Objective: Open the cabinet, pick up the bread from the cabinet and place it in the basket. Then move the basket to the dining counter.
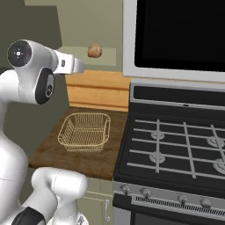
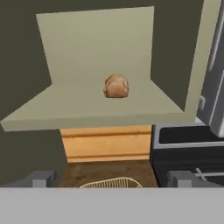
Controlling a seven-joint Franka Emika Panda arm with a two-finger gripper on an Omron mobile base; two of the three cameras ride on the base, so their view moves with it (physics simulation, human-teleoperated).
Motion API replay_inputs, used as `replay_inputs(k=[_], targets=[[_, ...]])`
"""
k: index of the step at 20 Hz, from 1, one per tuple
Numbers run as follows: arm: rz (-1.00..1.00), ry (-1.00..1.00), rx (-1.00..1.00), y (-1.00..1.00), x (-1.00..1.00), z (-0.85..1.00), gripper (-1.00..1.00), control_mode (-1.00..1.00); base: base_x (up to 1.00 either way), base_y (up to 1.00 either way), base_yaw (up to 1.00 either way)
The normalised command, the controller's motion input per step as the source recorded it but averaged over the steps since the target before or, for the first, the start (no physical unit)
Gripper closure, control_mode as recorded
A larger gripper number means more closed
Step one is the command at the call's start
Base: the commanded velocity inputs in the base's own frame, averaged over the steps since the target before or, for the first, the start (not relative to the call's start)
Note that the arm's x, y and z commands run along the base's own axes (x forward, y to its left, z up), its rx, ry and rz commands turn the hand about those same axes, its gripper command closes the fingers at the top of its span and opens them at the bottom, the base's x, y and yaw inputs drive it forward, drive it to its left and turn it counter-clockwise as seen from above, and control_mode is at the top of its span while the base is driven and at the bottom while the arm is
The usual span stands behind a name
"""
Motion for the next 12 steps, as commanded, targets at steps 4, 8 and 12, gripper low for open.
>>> replay_inputs(k=[4, 8, 12], targets=[[0.05, 0.10, -0.11, 0.00, 0.40, 0.00, -1.00, -1.00, 0.00, 0.00, 0.00], [0.00, 0.03, 0.00, 0.00, 0.62, 0.06, -1.00, -1.00, 0.00, 0.00, 0.00], [0.00, 0.01, 0.00, 0.00, 0.63, 0.02, -1.00, -1.00, 0.00, 0.00, 0.00]])
